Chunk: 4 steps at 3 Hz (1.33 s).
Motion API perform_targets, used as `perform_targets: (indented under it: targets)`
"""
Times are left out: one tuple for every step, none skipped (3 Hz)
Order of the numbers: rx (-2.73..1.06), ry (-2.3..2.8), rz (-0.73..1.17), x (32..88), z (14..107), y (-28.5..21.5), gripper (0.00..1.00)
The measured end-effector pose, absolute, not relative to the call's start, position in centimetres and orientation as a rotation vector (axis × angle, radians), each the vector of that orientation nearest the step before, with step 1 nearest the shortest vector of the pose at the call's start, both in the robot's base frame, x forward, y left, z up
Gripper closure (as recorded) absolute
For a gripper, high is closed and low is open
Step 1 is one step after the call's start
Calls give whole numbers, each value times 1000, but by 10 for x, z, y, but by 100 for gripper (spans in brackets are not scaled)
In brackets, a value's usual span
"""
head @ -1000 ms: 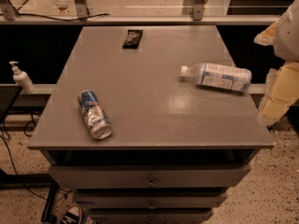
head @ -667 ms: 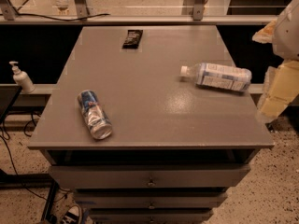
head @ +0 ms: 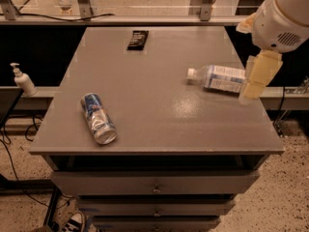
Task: Place blue plastic bottle upright
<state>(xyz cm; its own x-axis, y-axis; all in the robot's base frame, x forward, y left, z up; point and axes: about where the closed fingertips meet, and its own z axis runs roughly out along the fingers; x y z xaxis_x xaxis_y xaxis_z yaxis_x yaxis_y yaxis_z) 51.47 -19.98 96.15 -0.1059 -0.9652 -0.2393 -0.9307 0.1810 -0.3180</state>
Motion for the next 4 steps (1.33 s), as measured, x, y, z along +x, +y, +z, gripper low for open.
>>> perform_targets:
  targets:
    - [-1833, 2023, -104, 554, 942, -181, 0]
    - [-1860, 2020, -64, 583, 914, -163, 0]
    - [-1866, 2050, -42, 605, 884, -161, 0]
    - [-1858, 2092, -34, 617, 860, -169, 0]
